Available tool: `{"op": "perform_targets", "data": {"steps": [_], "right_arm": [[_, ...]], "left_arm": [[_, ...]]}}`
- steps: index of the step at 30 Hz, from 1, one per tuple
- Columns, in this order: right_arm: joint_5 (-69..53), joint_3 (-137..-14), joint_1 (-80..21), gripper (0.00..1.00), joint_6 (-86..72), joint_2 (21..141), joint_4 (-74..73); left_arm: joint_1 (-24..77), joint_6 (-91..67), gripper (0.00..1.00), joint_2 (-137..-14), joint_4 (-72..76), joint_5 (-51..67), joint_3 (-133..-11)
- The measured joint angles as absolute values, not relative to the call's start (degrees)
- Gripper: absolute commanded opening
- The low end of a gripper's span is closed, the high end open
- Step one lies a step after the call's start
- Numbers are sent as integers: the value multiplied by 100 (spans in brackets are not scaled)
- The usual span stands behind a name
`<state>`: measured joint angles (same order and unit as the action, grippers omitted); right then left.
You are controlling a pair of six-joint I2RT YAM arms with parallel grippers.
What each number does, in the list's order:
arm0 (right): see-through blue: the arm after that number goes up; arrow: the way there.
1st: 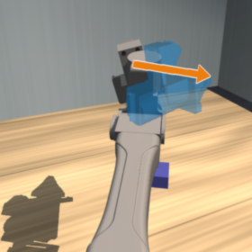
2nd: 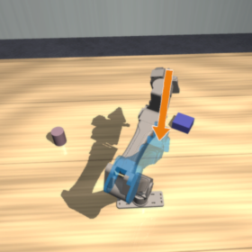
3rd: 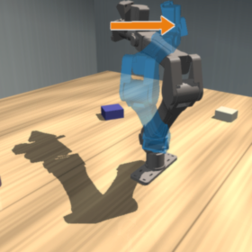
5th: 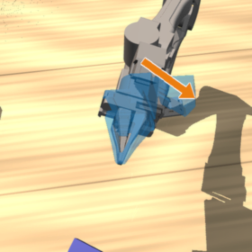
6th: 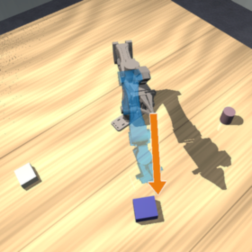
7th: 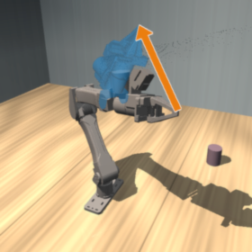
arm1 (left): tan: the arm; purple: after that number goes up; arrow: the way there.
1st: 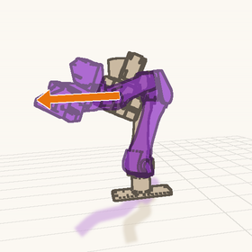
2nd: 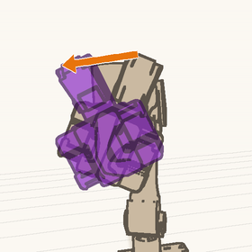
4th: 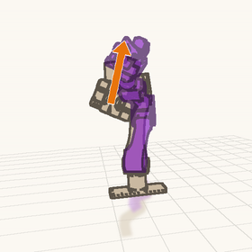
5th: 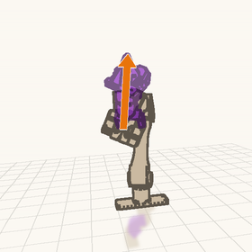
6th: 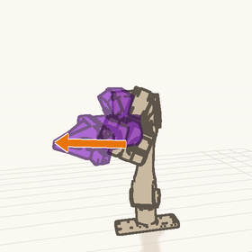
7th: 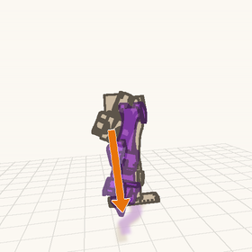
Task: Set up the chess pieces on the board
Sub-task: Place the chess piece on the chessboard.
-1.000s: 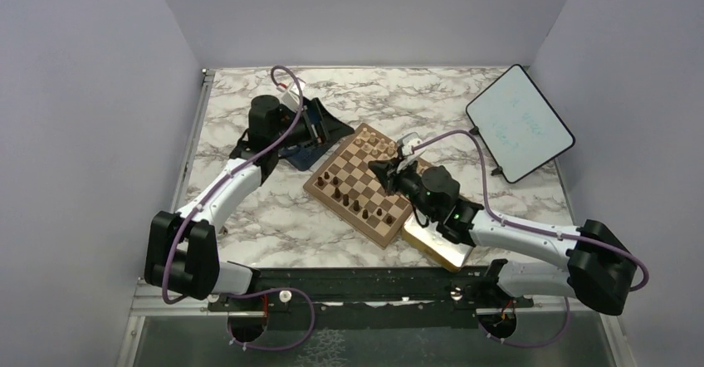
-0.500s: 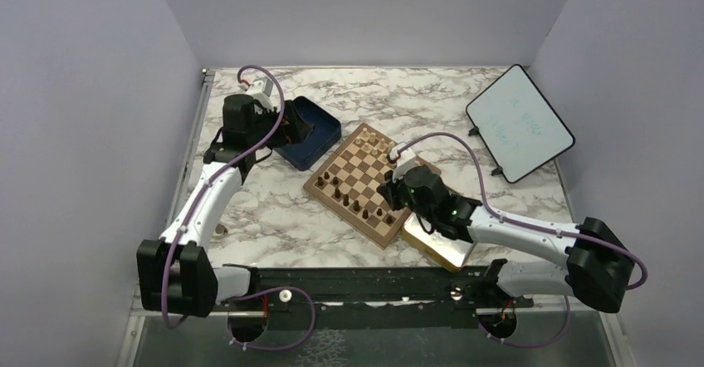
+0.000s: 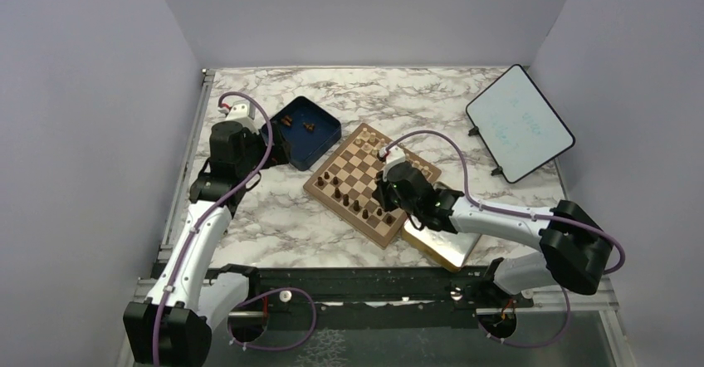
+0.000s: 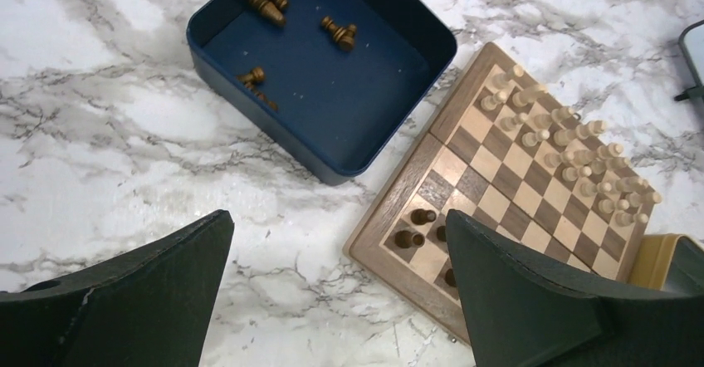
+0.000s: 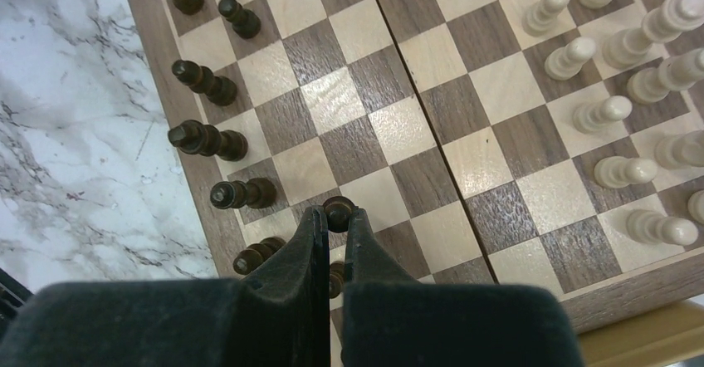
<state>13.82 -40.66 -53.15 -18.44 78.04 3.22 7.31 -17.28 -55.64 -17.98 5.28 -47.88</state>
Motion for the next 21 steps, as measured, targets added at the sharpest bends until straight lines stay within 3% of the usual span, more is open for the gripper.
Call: {"op": "perform_targets", "data": {"steps": [21], "right_arm": [[1249,-4313,-5319,5,-2259,8340,-67]], "left_arm": [[731,-1706,99,-5426,-1946,183,-4637]]}}
